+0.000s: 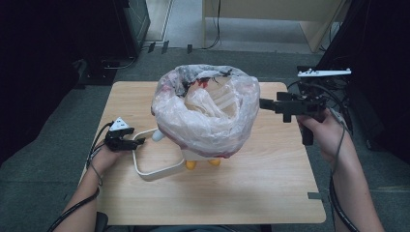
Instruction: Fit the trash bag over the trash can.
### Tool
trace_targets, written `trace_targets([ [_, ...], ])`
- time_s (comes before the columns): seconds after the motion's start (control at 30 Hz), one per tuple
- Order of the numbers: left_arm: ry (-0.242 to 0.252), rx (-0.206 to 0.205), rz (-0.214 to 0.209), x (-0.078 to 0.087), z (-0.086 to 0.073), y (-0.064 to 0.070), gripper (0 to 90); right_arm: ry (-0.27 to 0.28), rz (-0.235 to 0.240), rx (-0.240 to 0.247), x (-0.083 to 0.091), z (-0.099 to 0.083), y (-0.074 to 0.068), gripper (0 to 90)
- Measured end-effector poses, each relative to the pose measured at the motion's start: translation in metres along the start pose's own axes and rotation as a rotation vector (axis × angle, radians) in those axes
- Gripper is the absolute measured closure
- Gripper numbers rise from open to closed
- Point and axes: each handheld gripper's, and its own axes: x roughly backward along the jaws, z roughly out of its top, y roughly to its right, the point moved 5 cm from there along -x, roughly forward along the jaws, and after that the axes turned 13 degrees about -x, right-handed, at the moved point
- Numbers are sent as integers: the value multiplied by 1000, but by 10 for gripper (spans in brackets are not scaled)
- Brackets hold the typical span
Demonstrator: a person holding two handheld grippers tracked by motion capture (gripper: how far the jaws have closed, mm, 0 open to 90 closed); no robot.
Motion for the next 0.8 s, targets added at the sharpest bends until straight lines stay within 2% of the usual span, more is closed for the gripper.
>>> trace_targets([
  [0.2,0,-2,1,0,0,0,286,13,-25,-36,1,-17,22,170],
  [0.37,-1,-2,1,0,0,0,286,20,-54,-38,-6,-31,36,170],
  [0.53,-5,-11,-1,0,0,1,274,13,-61,-44,-17,-44,44,170],
  [0.67,-1,-3,-5,0,0,0,275,1,-65,-43,-25,-57,48,170],
  [0.8,-2,-7,-4,0,0,1,274,-14,-84,-27,-34,-70,53,170],
])
